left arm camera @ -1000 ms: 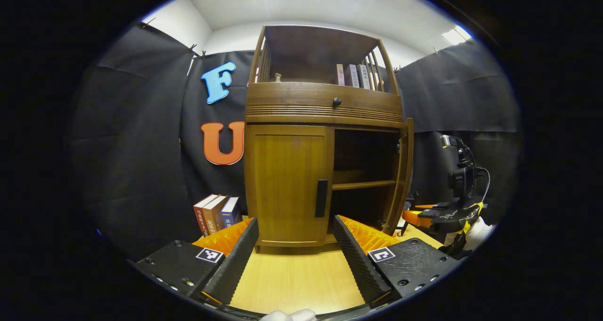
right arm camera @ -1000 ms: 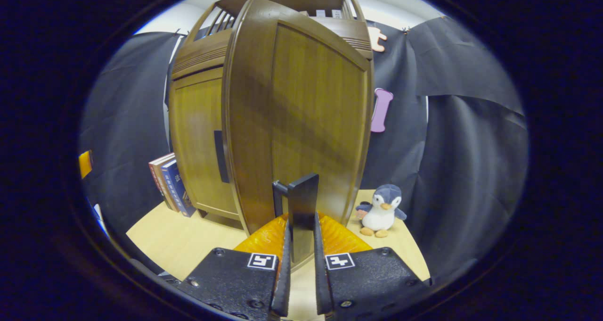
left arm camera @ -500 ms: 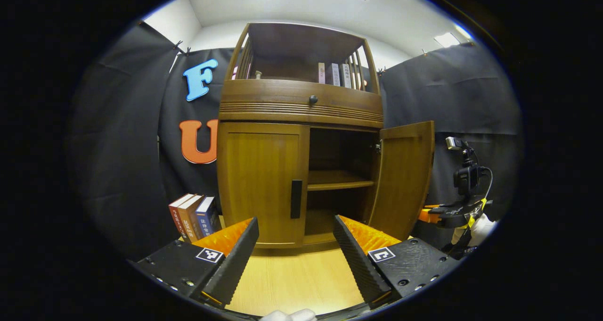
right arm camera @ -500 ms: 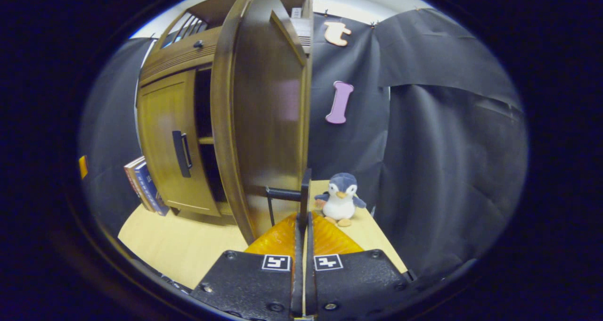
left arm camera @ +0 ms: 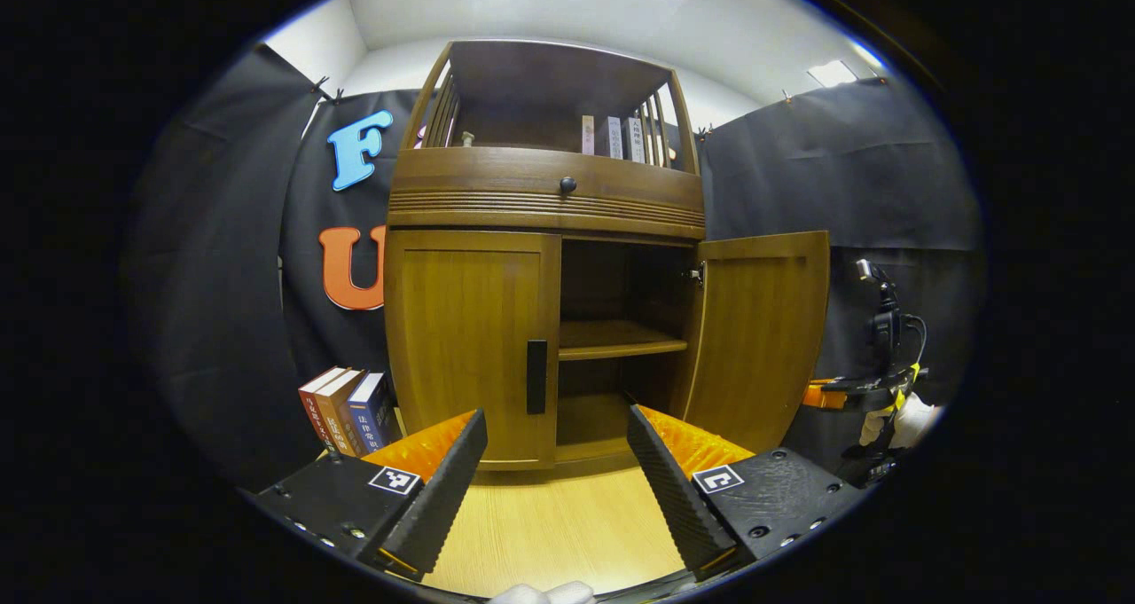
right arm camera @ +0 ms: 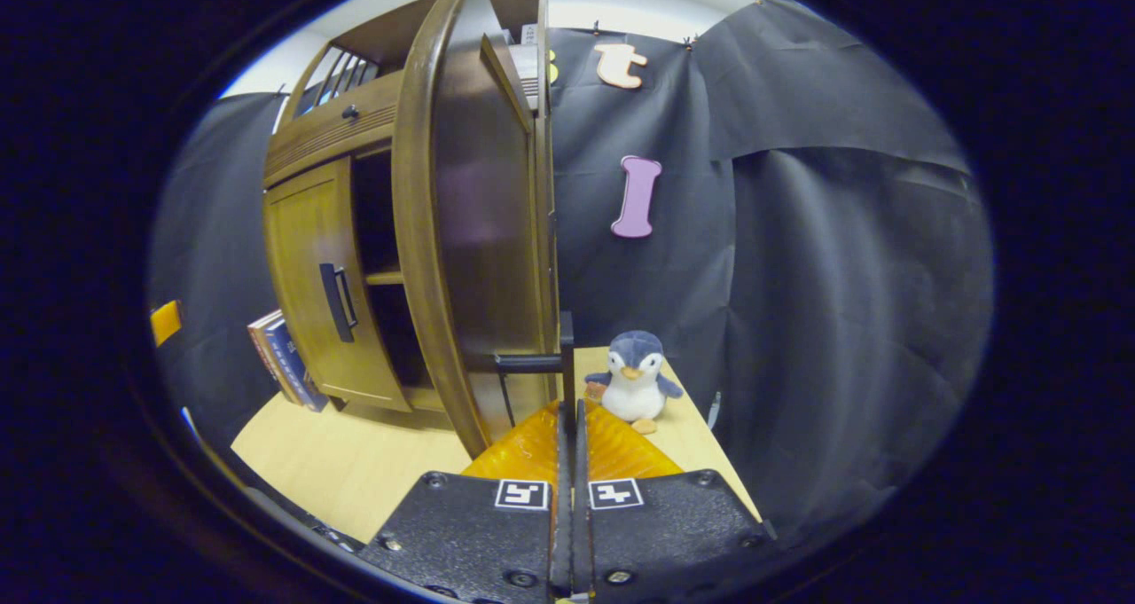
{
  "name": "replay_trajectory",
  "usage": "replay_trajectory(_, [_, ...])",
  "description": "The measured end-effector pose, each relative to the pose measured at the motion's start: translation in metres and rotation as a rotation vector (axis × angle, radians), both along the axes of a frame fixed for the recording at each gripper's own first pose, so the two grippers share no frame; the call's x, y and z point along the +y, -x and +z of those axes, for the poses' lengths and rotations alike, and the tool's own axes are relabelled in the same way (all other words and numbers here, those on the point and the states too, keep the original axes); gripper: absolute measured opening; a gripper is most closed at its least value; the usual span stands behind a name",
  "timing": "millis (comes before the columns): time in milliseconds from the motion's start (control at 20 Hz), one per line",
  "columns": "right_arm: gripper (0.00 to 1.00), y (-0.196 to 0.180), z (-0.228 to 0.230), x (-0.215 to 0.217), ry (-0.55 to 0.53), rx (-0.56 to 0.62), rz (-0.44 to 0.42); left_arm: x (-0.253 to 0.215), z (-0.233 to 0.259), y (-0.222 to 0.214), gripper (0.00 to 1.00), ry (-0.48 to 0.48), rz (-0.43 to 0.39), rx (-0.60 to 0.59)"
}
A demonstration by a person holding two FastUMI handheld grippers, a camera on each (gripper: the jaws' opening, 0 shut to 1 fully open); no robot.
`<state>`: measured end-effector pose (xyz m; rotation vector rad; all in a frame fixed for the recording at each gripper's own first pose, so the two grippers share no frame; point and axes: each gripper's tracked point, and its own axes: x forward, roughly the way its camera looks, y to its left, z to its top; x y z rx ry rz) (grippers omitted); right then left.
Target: Open the right door of the double-door shoe cabinet with the right hand, and open the left door with the left hand.
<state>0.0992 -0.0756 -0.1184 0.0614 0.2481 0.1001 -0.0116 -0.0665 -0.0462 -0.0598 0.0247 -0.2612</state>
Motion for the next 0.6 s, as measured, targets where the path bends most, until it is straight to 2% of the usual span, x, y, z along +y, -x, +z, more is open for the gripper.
replay_trajectory(300, [0.04, -0.008, 0.0, -0.028, -0.033, 0.004, 0.093, -0.011, -0.001, -0.003, 0.96, 0.024, -0.029, 0.008])
replay_trajectory(350, [0.04, -0.009, 0.0, -0.029, -0.03, 0.004, 0.106, -0.011, 0.0, -0.004, 1.0, 0.024, -0.027, 0.005])
replay_trajectory(400, [0.04, -0.009, 0.0, -0.03, -0.026, 0.003, 0.116, -0.011, 0.0, -0.005, 0.96, 0.025, -0.027, 0.005])
replay_trajectory(450, [0.04, -0.008, -0.002, -0.033, -0.022, 0.01, 0.118, -0.011, 0.001, -0.004, 0.96, 0.027, -0.027, 0.005])
replay_trajectory(600, [0.11, 0.007, -0.012, -0.039, 0.014, 0.052, 0.129, -0.009, 0.0, -0.004, 0.96, 0.024, -0.023, 0.009])
